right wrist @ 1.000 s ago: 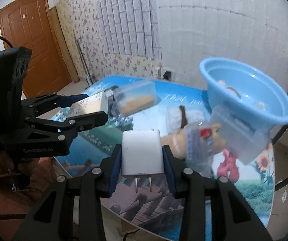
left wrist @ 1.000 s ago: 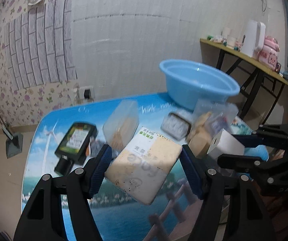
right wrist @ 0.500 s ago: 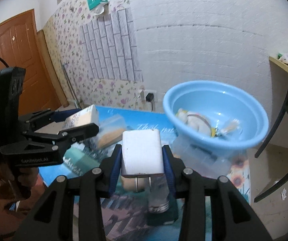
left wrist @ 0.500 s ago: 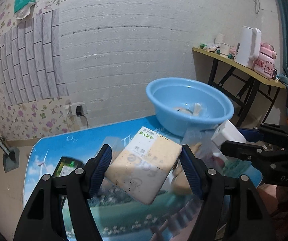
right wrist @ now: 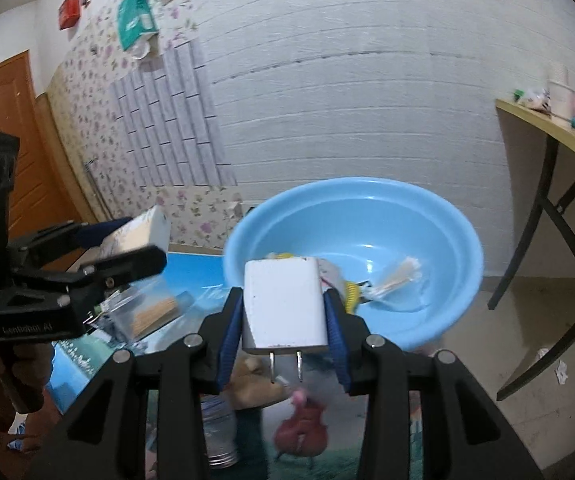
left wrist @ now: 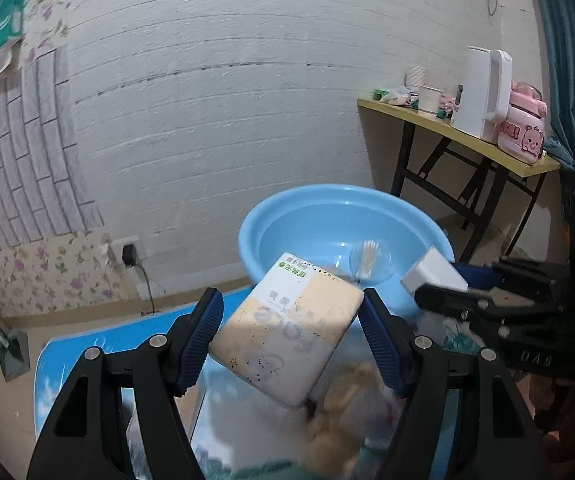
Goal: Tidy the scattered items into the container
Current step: 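Carry the soap bar and charger into the blue basin and release both, then withdraw both grippers from the basin back over the table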
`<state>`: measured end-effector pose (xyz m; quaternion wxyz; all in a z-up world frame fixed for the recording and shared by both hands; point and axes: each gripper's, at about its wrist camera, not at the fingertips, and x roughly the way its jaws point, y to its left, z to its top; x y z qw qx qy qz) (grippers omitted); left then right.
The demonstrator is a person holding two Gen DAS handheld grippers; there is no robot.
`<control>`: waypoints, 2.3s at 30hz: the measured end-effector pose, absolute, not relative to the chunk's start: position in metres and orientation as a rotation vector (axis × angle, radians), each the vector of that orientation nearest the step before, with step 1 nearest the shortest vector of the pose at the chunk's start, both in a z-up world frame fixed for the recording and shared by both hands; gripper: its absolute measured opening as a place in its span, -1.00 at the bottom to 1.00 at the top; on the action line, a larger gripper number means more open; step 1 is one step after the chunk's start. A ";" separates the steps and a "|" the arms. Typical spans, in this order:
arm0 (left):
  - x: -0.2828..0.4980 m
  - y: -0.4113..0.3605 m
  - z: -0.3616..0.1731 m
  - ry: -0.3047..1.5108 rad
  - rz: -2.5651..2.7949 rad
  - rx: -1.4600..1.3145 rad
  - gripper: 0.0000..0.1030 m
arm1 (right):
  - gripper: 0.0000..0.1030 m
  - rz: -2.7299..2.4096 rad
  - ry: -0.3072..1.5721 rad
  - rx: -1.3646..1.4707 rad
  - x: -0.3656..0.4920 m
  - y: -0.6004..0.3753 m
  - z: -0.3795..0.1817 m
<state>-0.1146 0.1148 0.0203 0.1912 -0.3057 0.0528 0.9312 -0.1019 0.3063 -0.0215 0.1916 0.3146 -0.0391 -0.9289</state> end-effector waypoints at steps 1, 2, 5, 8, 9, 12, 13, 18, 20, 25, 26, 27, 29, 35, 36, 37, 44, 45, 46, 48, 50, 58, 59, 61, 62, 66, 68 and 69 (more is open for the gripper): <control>-0.121 0.121 0.021 0.153 2.612 -0.855 0.35 | -0.26 -2.611 -0.116 0.889 -0.106 0.310 -0.023; -0.125 0.126 0.021 0.158 2.609 -0.854 0.35 | -0.26 -2.615 -0.121 0.895 -0.110 0.313 -0.025; -0.140 0.142 0.016 0.172 2.591 -0.871 0.36 | -0.26 -2.628 -0.132 0.914 -0.123 0.321 -0.030; -0.151 0.158 0.009 0.207 2.573 -0.887 0.36 | -0.26 -2.630 -0.141 0.940 -0.135 0.325 -0.037; -0.154 0.162 0.006 0.221 2.567 -0.893 0.37 | -0.26 -2.629 -0.148 0.937 -0.137 0.327 -0.039; -0.165 0.174 -0.003 0.252 2.552 -0.918 0.37 | -0.27 -2.631 -0.135 0.957 -0.146 0.328 -0.044; -0.168 0.177 -0.006 0.259 2.548 -0.926 0.35 | -0.27 -2.629 -0.130 0.970 -0.150 0.328 -0.046; -0.179 0.180 -0.016 0.251 2.555 -0.961 0.39 | -0.27 -2.629 -0.116 0.990 -0.161 0.330 -0.055; -0.181 0.179 -0.019 0.250 2.569 -0.970 0.47 | -0.27 -2.622 -0.109 0.987 -0.162 0.330 -0.056; -0.183 0.173 -0.018 0.233 2.581 -0.972 0.58 | -0.22 -2.612 -0.120 0.985 -0.163 0.327 -0.058; -0.183 0.172 -0.018 0.229 2.582 -0.968 0.58 | -0.22 -2.608 -0.122 0.987 -0.163 0.327 -0.057; -0.182 0.171 -0.017 0.225 2.582 -0.964 0.58 | -0.22 -2.608 -0.122 0.987 -0.162 0.327 -0.056; -0.179 0.170 -0.015 0.221 2.579 -0.956 0.59 | -0.22 -2.613 -0.120 0.983 -0.160 0.326 -0.054; -0.163 0.157 -0.009 0.206 2.589 -0.940 0.60 | -0.22 -2.626 -0.114 0.974 -0.151 0.324 -0.048; -0.160 0.154 -0.008 0.201 2.594 -0.939 0.60 | -0.22 -2.628 -0.112 0.972 -0.148 0.323 -0.046; -0.156 0.148 -0.008 0.193 2.602 -0.938 0.60 | -0.22 -2.630 -0.111 0.971 -0.147 0.323 -0.045; -0.123 0.107 -0.005 0.172 2.668 -0.936 0.69 | -0.21 -2.657 -0.129 0.968 -0.123 0.320 -0.035; -0.118 0.100 -0.004 0.166 2.678 -0.935 0.70 | -0.21 -2.659 -0.134 0.970 -0.118 0.320 -0.034; -0.112 0.092 -0.004 0.154 2.689 -0.937 0.72 | -0.21 -2.660 -0.136 0.971 -0.114 0.320 -0.034; -0.103 0.077 -0.004 0.128 2.703 -0.942 0.76 | -0.21 -2.658 -0.132 0.983 -0.107 0.316 -0.033; -0.091 0.062 -0.007 0.111 2.727 -0.952 0.77 | -0.21 -2.655 -0.132 0.991 -0.101 0.310 -0.032; -0.048 0.006 -0.018 0.084 2.815 -1.005 0.79 | -0.21 -2.589 -0.096 1.042 -0.075 0.282 -0.039; -0.044 0.000 -0.019 0.081 2.826 -1.017 0.79 | -0.21 -2.583 -0.096 1.052 -0.073 0.279 -0.041; -0.032 -0.013 -0.024 0.079 2.846 -1.046 0.80 | -0.21 -2.580 -0.093 1.068 -0.070 0.274 -0.044; -0.028 -0.019 -0.027 0.082 2.856 -1.059 0.80 | -0.21 -2.579 -0.093 1.072 -0.069 0.273 -0.045; -0.008 -0.046 -0.039 0.076 2.896 -1.129 0.80 | -0.10 -2.576 -0.085 1.079 -0.064 0.265 -0.048; 0.000 -0.060 -0.044 0.054 2.912 -1.158 0.80 | 0.00 -2.575 -0.089 1.082 -0.063 0.263 -0.050; 0.004 -0.066 -0.046 0.045 2.921 -1.170 0.80 | 0.00 -2.570 -0.095 1.086 -0.062 0.262 -0.052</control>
